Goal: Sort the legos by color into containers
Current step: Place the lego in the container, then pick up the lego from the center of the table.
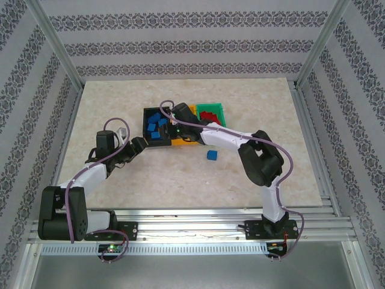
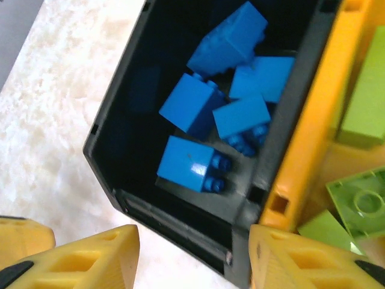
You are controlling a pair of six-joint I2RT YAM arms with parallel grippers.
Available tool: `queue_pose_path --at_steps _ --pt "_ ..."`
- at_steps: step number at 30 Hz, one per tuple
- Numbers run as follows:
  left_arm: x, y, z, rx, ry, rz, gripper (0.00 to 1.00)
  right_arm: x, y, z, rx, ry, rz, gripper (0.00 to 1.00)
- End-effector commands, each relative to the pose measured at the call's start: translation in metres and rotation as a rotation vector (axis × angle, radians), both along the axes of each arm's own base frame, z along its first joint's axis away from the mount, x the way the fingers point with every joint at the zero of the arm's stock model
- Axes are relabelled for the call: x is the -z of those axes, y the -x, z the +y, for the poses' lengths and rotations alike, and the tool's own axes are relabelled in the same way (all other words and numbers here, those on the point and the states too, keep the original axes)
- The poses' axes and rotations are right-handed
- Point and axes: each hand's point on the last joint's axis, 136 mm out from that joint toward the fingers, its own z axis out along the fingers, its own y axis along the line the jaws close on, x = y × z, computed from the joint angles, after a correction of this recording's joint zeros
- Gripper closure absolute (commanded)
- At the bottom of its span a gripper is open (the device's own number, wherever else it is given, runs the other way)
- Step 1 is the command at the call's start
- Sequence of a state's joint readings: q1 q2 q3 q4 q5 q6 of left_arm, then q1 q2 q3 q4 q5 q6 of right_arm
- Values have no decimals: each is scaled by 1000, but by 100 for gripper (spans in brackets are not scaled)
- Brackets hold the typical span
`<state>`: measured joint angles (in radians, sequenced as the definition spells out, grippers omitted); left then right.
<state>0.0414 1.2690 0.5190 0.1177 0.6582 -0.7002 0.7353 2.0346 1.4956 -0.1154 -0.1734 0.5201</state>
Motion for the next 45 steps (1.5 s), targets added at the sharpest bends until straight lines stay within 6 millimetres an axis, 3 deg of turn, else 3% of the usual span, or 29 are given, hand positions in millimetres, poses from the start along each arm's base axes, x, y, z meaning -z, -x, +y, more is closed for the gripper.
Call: queue_pose_path --at_steps 1,18,37,45 --pt "-2 -1 -2 15 -4 -14 30 -31 3 -16 28 -20 -70 49" --pt "2 -7 -3 19 -4 -14 31 1 48 -112 195 104 -29 48" --pt "9 -9 -11 33 -1 -6 31 33 86 -190 326 258 32 45" --pt "9 -13 -15 42 6 -10 31 53 86 -198 336 332 72 40"
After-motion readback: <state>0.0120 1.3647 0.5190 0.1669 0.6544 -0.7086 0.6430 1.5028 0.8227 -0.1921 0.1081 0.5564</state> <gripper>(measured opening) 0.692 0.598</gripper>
